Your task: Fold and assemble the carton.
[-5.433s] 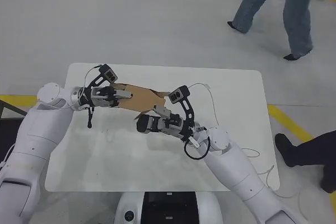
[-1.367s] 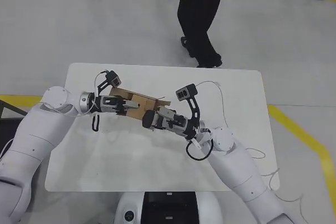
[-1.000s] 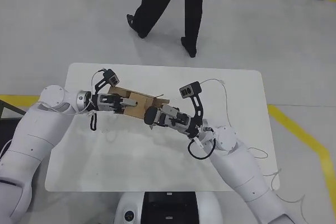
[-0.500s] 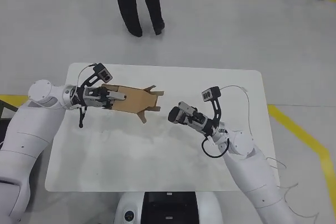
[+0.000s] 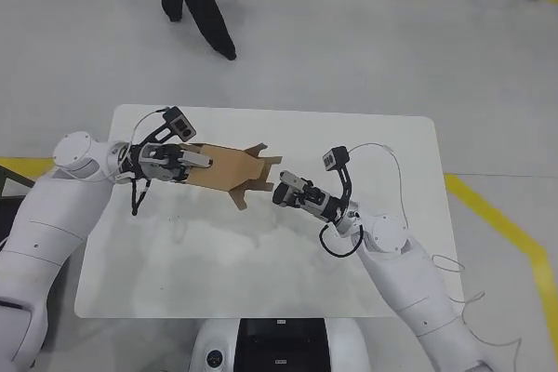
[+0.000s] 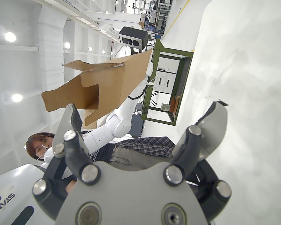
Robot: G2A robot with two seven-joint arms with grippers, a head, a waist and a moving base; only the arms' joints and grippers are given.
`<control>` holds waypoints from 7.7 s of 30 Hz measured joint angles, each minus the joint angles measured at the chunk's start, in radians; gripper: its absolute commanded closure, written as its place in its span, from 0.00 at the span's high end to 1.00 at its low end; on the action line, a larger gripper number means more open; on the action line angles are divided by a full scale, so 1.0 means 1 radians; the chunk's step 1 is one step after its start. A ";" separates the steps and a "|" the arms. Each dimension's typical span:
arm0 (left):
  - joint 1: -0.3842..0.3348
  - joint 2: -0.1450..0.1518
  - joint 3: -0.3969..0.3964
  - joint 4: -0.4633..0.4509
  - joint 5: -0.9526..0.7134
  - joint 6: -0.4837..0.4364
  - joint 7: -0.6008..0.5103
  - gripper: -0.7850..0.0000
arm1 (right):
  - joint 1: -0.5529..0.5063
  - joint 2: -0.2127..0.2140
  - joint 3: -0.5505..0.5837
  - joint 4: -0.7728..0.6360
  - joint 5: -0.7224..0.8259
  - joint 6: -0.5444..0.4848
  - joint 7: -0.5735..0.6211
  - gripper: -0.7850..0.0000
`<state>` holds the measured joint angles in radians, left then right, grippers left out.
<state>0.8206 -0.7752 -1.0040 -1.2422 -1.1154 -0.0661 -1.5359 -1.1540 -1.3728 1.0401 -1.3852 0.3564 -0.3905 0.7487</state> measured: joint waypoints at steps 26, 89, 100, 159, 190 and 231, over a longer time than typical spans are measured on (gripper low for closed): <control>-0.038 0.018 0.073 -0.010 -0.040 0.006 0.000 0.00 | 0.060 -0.030 -0.109 0.045 -0.011 0.014 -0.042 1.00; -0.113 0.044 0.185 0.021 -0.178 0.080 0.000 0.00 | 0.052 -0.033 -0.073 -0.028 -0.046 0.055 -0.117 1.00; -0.122 0.063 0.202 0.008 -0.209 0.083 0.000 0.00 | 0.072 -0.045 -0.114 -0.023 -0.057 0.049 -0.112 1.00; -0.229 0.003 0.263 0.281 -0.164 -0.107 0.037 0.00 | -0.020 -0.033 -0.077 -0.184 0.026 0.034 -0.033 1.00; -0.192 -0.066 0.231 0.270 0.002 -0.051 0.000 0.00 | 0.007 -0.036 -0.063 -0.184 -0.024 -0.038 -0.090 1.00; -0.125 0.019 0.249 0.105 -0.009 0.035 0.000 0.00 | -0.007 -0.019 0.041 -0.102 -0.014 -0.108 -0.136 1.00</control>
<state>0.6951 -0.7566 -0.7552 -1.1375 -1.1240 -0.0312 -1.5359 -1.1610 -1.3920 1.0810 -1.4872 0.3426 -0.4982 0.6124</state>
